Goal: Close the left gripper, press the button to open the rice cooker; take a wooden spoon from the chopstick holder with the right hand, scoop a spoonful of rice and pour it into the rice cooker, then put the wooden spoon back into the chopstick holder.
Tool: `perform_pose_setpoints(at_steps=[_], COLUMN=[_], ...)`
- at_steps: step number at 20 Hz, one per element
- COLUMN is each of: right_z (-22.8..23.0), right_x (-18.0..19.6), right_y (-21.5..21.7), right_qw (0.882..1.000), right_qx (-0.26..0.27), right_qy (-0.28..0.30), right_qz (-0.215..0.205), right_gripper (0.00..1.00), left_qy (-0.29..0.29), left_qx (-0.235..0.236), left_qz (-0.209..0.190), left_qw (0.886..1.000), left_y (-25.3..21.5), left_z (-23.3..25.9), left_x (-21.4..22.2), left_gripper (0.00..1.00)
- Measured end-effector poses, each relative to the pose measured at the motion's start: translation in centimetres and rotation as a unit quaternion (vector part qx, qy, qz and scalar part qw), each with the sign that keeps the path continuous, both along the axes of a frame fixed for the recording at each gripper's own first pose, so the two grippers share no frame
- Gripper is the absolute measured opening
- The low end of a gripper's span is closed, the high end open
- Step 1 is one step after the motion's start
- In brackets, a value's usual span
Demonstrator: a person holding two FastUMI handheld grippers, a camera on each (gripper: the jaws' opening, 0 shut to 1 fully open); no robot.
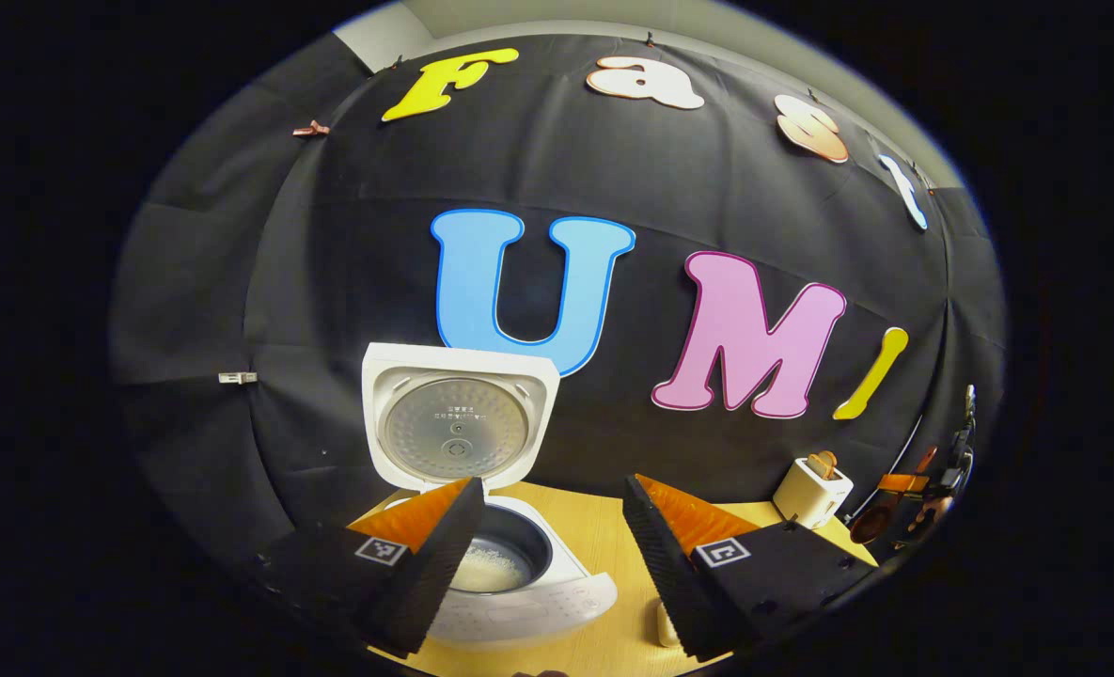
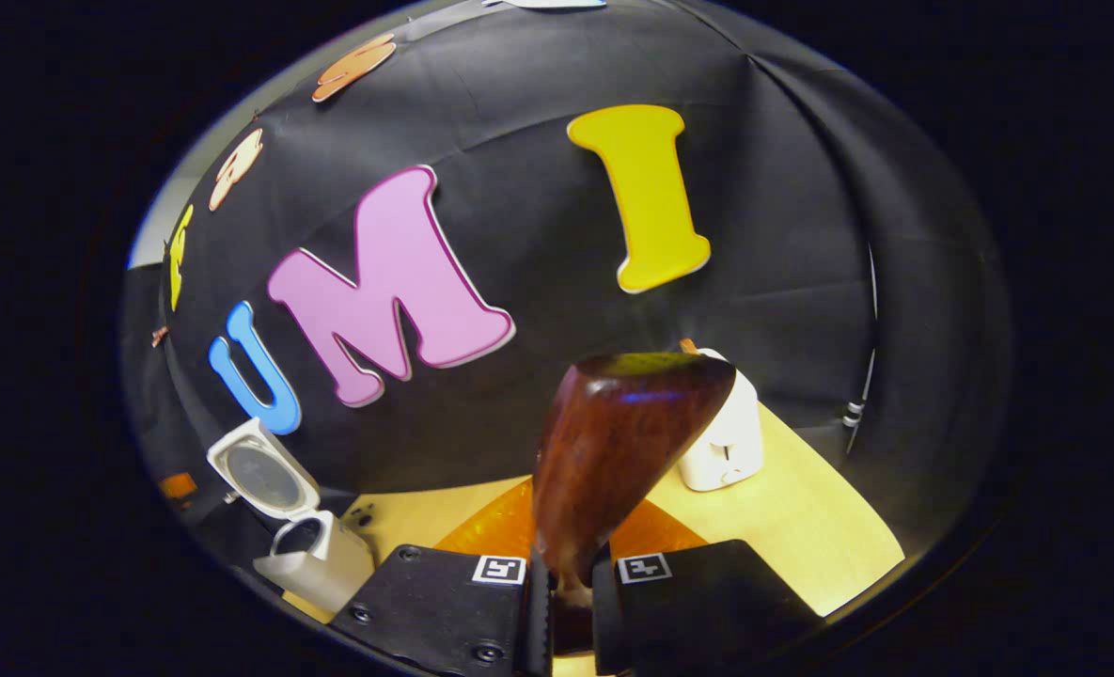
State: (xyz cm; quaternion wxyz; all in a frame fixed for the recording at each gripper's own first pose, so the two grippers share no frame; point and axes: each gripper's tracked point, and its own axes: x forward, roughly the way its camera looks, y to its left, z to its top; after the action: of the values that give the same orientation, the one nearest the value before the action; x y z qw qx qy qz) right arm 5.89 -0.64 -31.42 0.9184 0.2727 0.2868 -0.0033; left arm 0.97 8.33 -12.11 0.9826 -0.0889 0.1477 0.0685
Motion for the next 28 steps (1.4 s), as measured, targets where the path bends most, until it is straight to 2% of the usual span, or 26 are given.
perform_pose_setpoints(at_steps=[6,13,14,15,21,22,23,25,26,28], right_z=[-7.3,-11.6,-12.1,-12.5,-13.6,-13.6,-13.3,-12.4,-11.9,-10.5], right_x=[-1.6,-2.5,-2.6,-2.9,-3.3,-3.4,-3.6,-3.8,-4.0,-4.6], right_y=[0.3,1.9,2.0,2.1,1.2,0.8,0.5,-0.1,-0.4,-1.1], right_qw=[0.998,0.994,0.993,0.992,0.991,0.991,0.991,0.991,0.992,0.993], right_qx=[-0.004,-0.026,-0.028,-0.031,-0.023,-0.023,-0.021,-0.019,-0.018,-0.016], right_qy=[0.059,0.099,0.106,0.112,0.132,0.135,0.135,0.13,0.126,0.115], right_qz=[0.005,0.038,0.042,0.044,0.015,0.009,0.003,-0.007,-0.014,-0.029], right_gripper=[0.21,0.21,0.1,0.21,0.26,0.37,0.26,0.87,0.8,0.87], left_qy=[0.012,0.013,0.013,0.013,0.013,0.012,0.012,0.01,0.009,0.003], left_qx=[0.019,0.022,0.022,0.022,0.021,0.021,0.02,0.019,0.018,0.017], left_qz=[-0.005,0.006,0.008,0.009,0.01,0.009,0.008,0.004,0.003,0.0], left_qw=[1.0,1.0,1.0,1.0,1.0,1.0,1.0,1.0,1.0,1.0], left_y=[-1.4,-1.0,-0.9,-0.8,-0.5,-0.5,-0.5,-0.6,-0.6,-0.5], left_z=[0.5,0.9,0.8,0.9,0.9,0.9,0.8,0.9,0.9,1.0], left_x=[-0.7,-1.4,-1.5,-1.6,-1.6,-1.5,-1.4,-1.1,-0.9,-0.4], left_gripper=[0.95,0.95,0.95,0.95,0.95,0.95,0.95,0.95,0.95,0.95])
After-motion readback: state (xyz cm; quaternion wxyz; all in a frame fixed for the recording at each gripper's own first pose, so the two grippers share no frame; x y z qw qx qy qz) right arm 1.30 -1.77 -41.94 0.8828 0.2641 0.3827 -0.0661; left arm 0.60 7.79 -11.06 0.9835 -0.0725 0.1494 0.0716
